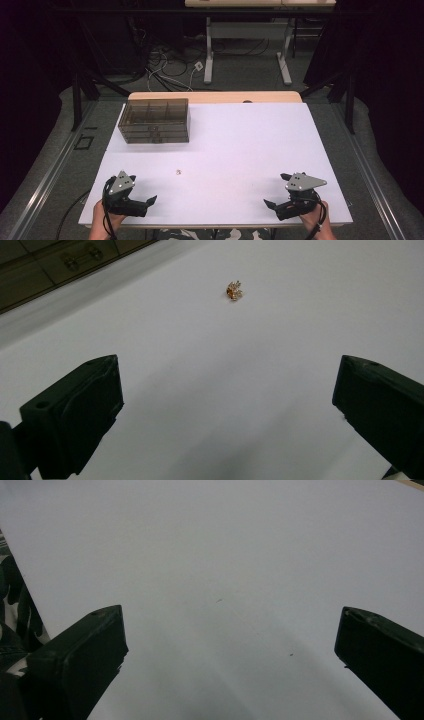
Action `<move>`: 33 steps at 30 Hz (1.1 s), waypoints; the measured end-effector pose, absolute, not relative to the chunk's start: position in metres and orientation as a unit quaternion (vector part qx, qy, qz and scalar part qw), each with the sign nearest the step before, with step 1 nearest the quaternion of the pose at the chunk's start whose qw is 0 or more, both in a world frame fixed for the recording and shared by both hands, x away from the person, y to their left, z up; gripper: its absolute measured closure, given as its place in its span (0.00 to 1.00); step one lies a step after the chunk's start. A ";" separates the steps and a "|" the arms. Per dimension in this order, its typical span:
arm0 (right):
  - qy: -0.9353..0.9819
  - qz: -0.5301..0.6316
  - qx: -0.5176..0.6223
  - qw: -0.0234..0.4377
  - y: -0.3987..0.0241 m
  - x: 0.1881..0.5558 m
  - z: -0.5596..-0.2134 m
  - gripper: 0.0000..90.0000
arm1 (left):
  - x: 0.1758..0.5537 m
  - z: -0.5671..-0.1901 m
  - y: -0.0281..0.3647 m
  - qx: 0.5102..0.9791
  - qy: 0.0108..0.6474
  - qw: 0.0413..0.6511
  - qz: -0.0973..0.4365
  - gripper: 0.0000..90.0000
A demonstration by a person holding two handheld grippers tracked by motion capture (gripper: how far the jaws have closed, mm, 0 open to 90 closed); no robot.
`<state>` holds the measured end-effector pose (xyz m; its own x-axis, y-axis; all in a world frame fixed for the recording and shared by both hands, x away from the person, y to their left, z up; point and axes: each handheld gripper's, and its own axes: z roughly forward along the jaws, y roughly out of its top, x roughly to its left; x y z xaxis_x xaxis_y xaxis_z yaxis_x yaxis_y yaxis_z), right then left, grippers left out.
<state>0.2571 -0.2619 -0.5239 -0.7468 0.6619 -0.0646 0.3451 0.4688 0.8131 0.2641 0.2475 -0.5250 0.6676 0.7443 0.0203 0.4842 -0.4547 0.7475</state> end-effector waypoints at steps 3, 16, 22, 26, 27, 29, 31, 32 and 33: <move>0.837 0.418 0.299 0.190 -0.262 0.257 -0.524 0.00 | 0.265 -0.525 0.249 0.835 0.369 0.368 0.177 0.00; 0.836 0.420 0.298 0.191 -0.262 0.258 -0.523 0.00 | 0.281 -0.523 0.261 0.841 0.380 0.350 0.160 0.00; 0.835 0.419 0.300 0.193 -0.263 0.258 -0.524 0.00 | 0.290 -0.523 0.262 0.845 0.386 0.337 0.154 0.00; 0.836 0.418 0.300 0.193 -0.263 0.258 -0.524 0.00 | 0.293 -0.523 0.263 0.848 0.388 0.332 0.145 0.00; 0.836 0.418 0.299 0.192 -0.262 0.258 -0.524 0.00 | 0.293 -0.523 0.263 0.848 0.388 0.332 0.145 0.00; 0.836 0.416 0.300 0.193 -0.262 0.258 -0.525 0.00 | 0.297 -0.522 0.266 0.848 0.391 0.328 0.145 0.00; 0.836 0.418 0.299 0.192 -0.262 0.258 -0.525 0.00 | 0.300 -0.521 0.270 0.850 0.390 0.324 0.139 0.00; 0.836 0.418 0.299 0.192 -0.262 0.258 -0.525 0.00 | 0.300 -0.521 0.270 0.850 0.390 0.324 0.139 0.00; 0.836 0.417 0.300 0.193 -0.262 0.258 -0.525 0.00 | 0.303 -0.521 0.272 0.851 0.392 0.319 0.144 0.00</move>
<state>0.2578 -0.2622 -0.5247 -0.7455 0.6626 -0.0722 0.3413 0.4725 0.8126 0.3034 0.2721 -0.5206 0.6517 0.7585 -0.0042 0.5749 -0.4903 0.6551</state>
